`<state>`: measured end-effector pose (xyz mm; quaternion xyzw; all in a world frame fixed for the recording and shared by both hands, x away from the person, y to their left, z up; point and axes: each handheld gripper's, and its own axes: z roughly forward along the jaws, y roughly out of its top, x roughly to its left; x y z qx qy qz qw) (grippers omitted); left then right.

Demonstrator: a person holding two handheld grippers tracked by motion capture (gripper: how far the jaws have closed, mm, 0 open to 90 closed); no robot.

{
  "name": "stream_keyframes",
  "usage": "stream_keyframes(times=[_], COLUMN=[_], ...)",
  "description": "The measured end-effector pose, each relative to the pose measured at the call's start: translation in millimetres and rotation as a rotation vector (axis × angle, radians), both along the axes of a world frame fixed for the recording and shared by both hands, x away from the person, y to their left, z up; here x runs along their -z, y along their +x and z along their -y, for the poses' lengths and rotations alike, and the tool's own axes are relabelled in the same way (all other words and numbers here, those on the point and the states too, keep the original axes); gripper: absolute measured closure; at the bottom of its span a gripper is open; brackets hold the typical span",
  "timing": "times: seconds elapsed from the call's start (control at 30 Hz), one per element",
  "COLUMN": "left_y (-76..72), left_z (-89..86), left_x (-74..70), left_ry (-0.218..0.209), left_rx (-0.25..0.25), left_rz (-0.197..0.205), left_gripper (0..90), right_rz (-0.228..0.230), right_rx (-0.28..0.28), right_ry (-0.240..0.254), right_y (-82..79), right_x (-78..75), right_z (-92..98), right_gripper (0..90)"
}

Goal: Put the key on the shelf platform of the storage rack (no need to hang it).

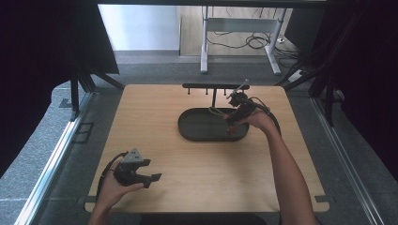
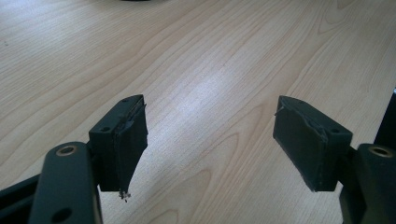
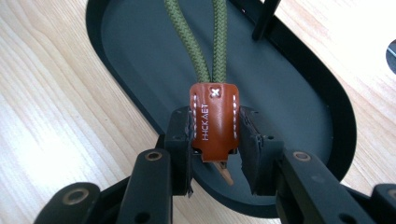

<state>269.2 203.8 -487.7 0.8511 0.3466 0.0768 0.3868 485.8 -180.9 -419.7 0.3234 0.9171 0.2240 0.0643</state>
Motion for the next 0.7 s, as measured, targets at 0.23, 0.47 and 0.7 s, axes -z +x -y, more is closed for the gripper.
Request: stream_keyframes(times=[0.23,0.47,0.7], left_y=[0.2,0.1,0.2], left_z=[0.4,0.4,0.2], left_x=[0.7,0.9,1.2], left_ry=[0.006,0.005,0.008], left_rx=[0.001,0.003,0.005], left_rz=[-0.002,-0.003,-0.003], left_gripper=[26.5,26.4,26.4], right_rz=[-0.013,-0.021,-0.020], right_rx=[0.006,-0.001,-0.013], right_ry=[-0.003,-0.019,-0.030], right_y=[2.6,3.4,2.6], right_x=[12.6,20.3,22.3], right_z=[-1.6,-5.1,-9.6], right_gripper=[66.6,66.4,65.6])
